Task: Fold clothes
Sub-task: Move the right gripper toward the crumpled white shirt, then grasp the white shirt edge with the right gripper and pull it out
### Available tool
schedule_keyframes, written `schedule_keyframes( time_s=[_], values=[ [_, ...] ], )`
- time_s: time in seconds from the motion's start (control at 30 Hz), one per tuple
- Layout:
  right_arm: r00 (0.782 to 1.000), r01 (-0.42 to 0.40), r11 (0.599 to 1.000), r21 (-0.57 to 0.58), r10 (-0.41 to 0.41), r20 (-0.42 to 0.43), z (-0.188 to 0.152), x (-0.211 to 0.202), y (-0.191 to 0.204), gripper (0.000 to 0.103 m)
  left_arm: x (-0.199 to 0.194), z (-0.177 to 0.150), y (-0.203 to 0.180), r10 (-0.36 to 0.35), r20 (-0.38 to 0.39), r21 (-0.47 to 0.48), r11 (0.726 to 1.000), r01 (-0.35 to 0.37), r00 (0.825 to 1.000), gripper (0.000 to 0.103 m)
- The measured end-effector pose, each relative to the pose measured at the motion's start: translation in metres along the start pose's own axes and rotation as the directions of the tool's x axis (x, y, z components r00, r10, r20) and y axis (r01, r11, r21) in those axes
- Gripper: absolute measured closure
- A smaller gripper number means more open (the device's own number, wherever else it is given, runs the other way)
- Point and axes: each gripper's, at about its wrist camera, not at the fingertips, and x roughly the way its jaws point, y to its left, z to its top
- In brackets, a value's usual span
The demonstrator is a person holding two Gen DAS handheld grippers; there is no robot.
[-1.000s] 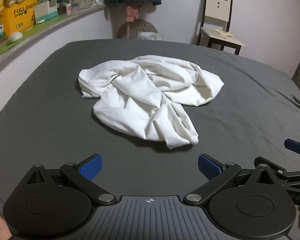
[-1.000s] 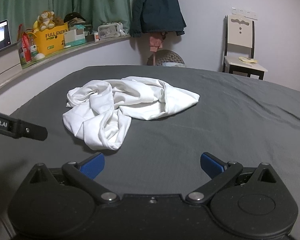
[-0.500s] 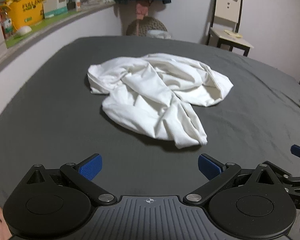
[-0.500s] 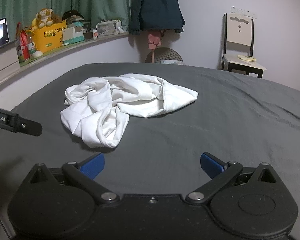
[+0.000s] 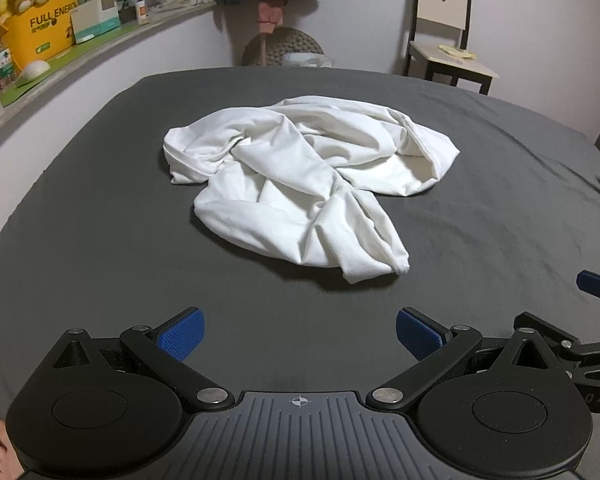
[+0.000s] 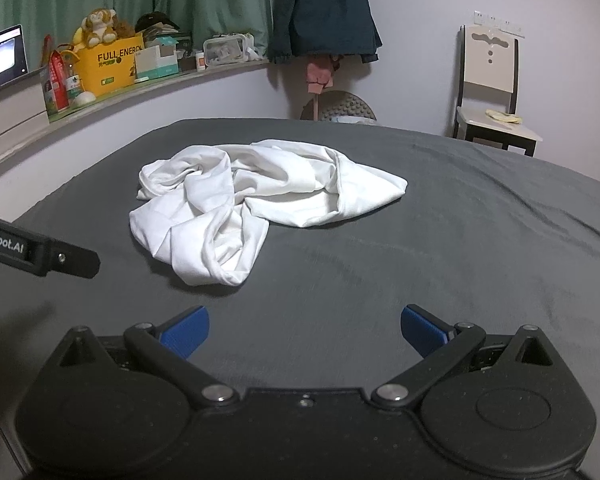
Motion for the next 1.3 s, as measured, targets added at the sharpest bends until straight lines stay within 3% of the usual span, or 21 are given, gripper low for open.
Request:
schedule_keyframes(
  time_s=[0.4,0.7,0.8,0.9,1.0,1.13,1.23,1.3],
  values=[
    [0.995,-0.067,0.990,-0.124,0.076,0.068,0.022,0.034,0.028,0.000,0.002,0.000,0.012,0.034,-0.001,-0.046,0.998,-0.034,0.999,0.000],
    [0.983,-0.123,0.945,-0.303,0.158,0.096,0.031,0.063,0.067,0.002,0.004,0.001,0.020,0.048,0.003,-0.077,0.996,-0.048,0.999,0.000],
    [0.982,-0.128,0.933,-0.336,0.166,0.086,0.032,0.079,0.076,0.014,0.004,0.000,0.024,0.062,0.002,-0.091,0.994,-0.062,0.998,0.000],
    [0.981,-0.164,0.942,-0.293,0.188,0.055,0.035,0.099,0.077,0.027,0.006,0.000,0.032,0.104,-0.011,-0.118,0.988,-0.105,0.995,0.000],
    [0.984,-0.169,0.949,-0.265,0.179,0.013,0.035,0.120,0.077,0.046,0.010,-0.001,0.042,0.151,-0.038,-0.157,0.975,-0.155,0.988,0.000],
    [0.966,-0.257,0.944,-0.209,0.252,-0.048,0.037,0.134,0.076,0.092,0.015,-0.003,0.057,0.142,-0.052,-0.237,0.960,-0.150,0.988,0.000],
    [0.942,-0.336,0.928,-0.160,0.330,-0.065,0.040,0.137,0.074,0.096,0.019,-0.006,0.064,0.124,-0.059,-0.274,0.952,-0.135,0.991,0.000],
    [0.925,-0.378,0.914,-0.149,0.377,-0.034,0.044,0.127,0.071,0.097,0.020,-0.009,0.065,0.128,-0.044,-0.281,0.950,-0.135,0.991,0.000]
  ],
)
